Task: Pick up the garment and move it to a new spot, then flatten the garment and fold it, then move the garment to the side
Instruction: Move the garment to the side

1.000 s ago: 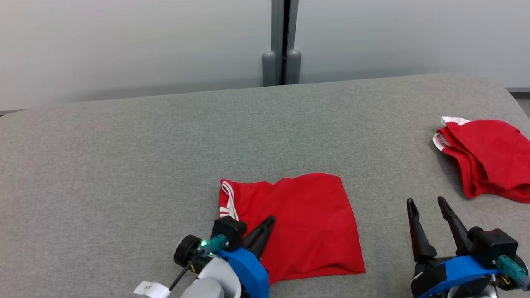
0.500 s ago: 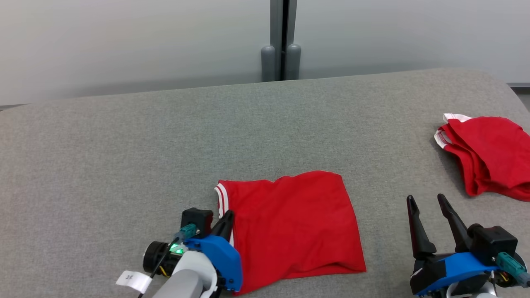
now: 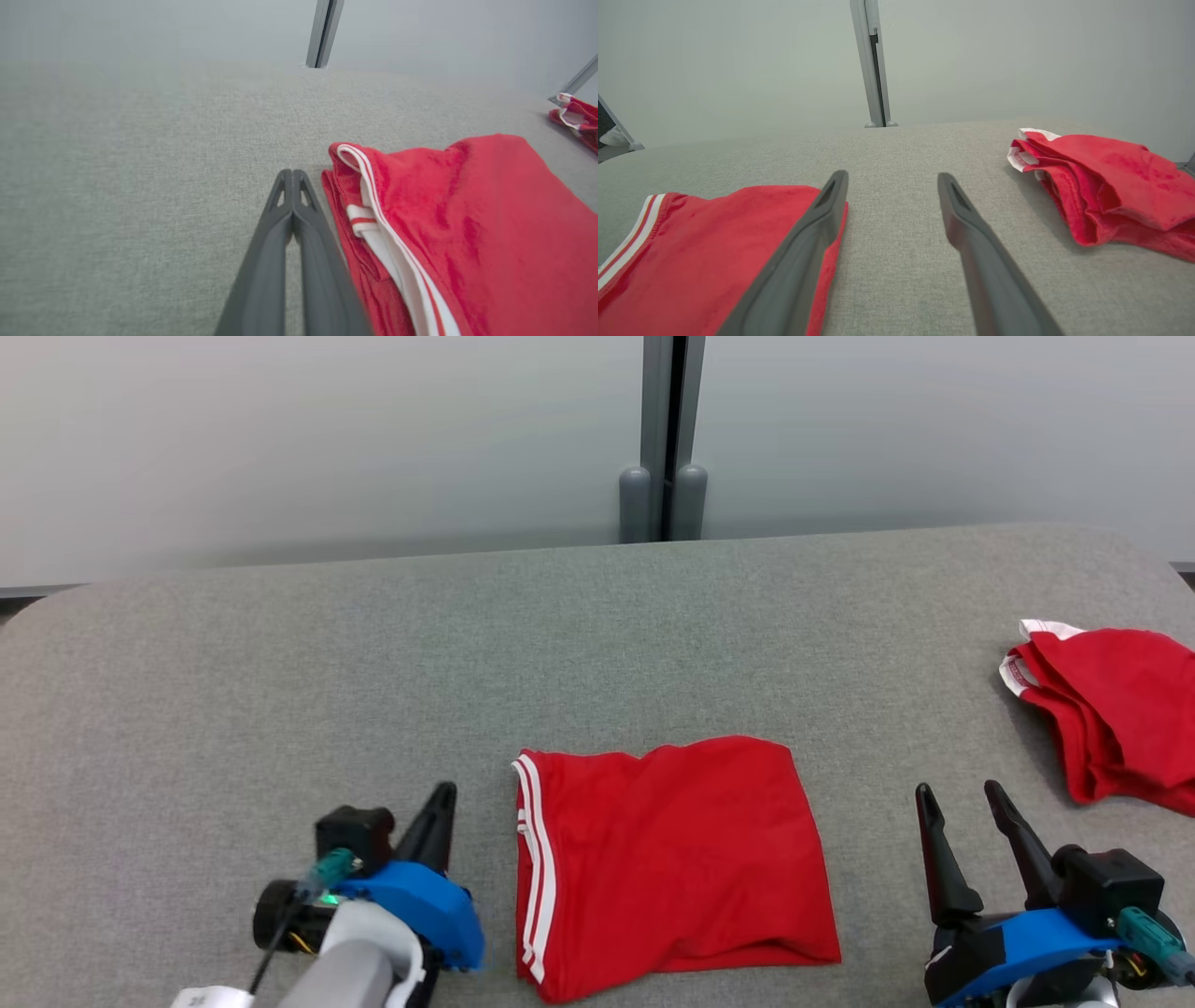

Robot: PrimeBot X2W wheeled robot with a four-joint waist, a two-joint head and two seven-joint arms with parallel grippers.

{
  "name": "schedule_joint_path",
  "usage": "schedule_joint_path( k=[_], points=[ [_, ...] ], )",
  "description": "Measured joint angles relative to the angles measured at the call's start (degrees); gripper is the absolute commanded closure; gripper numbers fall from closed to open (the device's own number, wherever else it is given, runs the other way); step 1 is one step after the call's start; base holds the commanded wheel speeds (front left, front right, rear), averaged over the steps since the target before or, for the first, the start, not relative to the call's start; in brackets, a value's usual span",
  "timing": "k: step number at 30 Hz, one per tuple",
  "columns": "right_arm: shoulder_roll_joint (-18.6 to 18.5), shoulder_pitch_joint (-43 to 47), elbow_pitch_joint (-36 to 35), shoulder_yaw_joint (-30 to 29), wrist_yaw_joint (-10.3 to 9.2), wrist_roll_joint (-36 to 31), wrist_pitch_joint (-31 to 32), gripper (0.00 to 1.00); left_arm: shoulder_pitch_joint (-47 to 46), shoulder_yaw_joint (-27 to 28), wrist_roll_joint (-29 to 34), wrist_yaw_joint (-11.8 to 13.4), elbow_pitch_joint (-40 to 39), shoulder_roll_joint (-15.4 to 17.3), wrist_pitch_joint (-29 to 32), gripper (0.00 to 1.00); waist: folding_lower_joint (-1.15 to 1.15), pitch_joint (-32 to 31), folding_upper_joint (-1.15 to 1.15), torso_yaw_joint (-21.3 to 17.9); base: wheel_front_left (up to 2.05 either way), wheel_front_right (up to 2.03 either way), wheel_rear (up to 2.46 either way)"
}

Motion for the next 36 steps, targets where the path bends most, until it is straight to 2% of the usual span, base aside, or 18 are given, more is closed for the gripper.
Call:
schedule_joint_path(
  k=[3,5,6,7,8,9,10,18,22,36],
  points=[
    [0.0,0.5,-0.1,-0.2,0.0,0.0,0.3,0.0,0.8,2.3,0.4,0.4,-4.6,2.1,-1.3,1.0,0.0,-0.8,0.0,0.4,0.0,0.0,0.0],
    [0.0,0.9,-0.2,-0.3,0.0,0.0,0.5,0.0,2.5,4.7,1.3,1.2,-9.4,3.7,-1.4,0.8,0.0,-1.3,0.0,0.7,0.0,0.0,0.0],
    [0.0,1.2,-0.2,-0.4,0.0,0.0,0.5,0.0,3.5,6.2,2.1,1.6,-12.5,4.4,-1.4,0.64,0.0,-1.6,0.0,0.9,0.0,0.0,0.0],
    [0.0,1.2,-0.3,-0.4,0.0,0.0,0.6,0.0,4.5,7.8,2.6,2.0,-15.0,5.0,-1.4,0.53,0.0,-1.8,0.0,1.0,0.0,0.0,0.0],
    [0.0,1.3,-0.5,-0.5,0.0,0.0,0.8,0.0,5.7,9.3,3.2,2.5,-17.2,5.5,-1.4,0.31,0.0,-2.0,0.0,1.2,0.0,0.0,0.0],
    [0.0,1.4,-0.6,-0.6,0.0,0.0,0.9,0.0,7.1,10.8,3.8,3.0,-19.3,6.0,-1.4,0.05,0.0,-2.2,0.0,1.4,0.0,0.0,0.0],
    [0.0,1.5,-0.6,-0.5,0.0,0.1,1.0,0.0,8.6,12.2,4.4,3.2,-21.0,6.5,-1.4,0.0,0.0,-2.3,0.0,1.6,0.0,0.0,0.0],
    [0.0,2.3,-0.8,-0.6,0.0,0.3,1.6,0.0,15.3,19.7,6.9,3.4,-26.5,7.0,-1.4,0.0,-0.01,-3.5,0.0,2.9,0.0,0.0,0.0],
    [0.0,2.6,-1.0,-0.7,0.0,0.3,2.0,0.0,17.0,20.0,7.7,2.5,-25.3,6.9,-1.4,0.0,-0.01,-4.1,0.0,2.9,0.0,0.0,0.0],
    [0.0,2.8,-0.3,-0.4,0.0,0.9,3.1,0.0,17.6,19.6,7.1,1.8,-23.8,6.5,-1.4,0.0,-0.01,-4.2,0.0,2.6,0.0,0.0,0.0]
  ],
)
